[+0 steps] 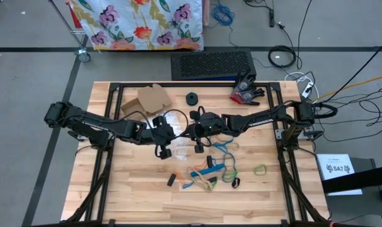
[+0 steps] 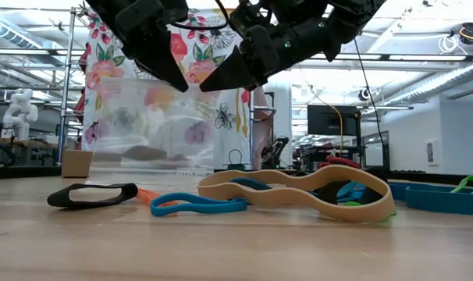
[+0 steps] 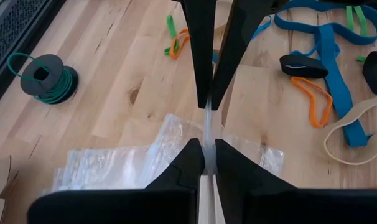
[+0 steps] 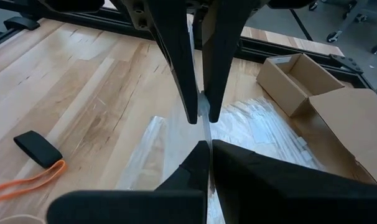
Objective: Sort rubber bands
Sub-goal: Open the transparent zip bag
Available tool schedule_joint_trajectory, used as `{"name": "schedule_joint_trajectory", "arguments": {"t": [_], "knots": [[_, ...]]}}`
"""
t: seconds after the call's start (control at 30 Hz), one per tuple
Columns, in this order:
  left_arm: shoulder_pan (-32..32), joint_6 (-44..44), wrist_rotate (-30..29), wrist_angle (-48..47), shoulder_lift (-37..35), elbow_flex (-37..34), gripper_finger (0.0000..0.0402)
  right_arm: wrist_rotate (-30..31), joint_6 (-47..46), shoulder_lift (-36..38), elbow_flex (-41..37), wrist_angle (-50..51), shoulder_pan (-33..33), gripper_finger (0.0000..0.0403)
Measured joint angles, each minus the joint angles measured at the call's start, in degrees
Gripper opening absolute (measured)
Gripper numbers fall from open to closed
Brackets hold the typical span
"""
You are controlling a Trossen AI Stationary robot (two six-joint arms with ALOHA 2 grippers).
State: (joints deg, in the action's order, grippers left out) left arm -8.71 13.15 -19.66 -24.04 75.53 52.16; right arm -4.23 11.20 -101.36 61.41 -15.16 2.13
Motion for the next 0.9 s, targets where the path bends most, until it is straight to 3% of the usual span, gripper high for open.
{"name": "schedule_joint_trajectory", "arguments": {"t": [0.9], "knots": [[-1.20, 0.02, -0.06, -0.98, 0.00, 0.00, 0.0034, 8.91, -3.87, 8.89, 0.00, 19.46, -1.82, 0.0002]]}}
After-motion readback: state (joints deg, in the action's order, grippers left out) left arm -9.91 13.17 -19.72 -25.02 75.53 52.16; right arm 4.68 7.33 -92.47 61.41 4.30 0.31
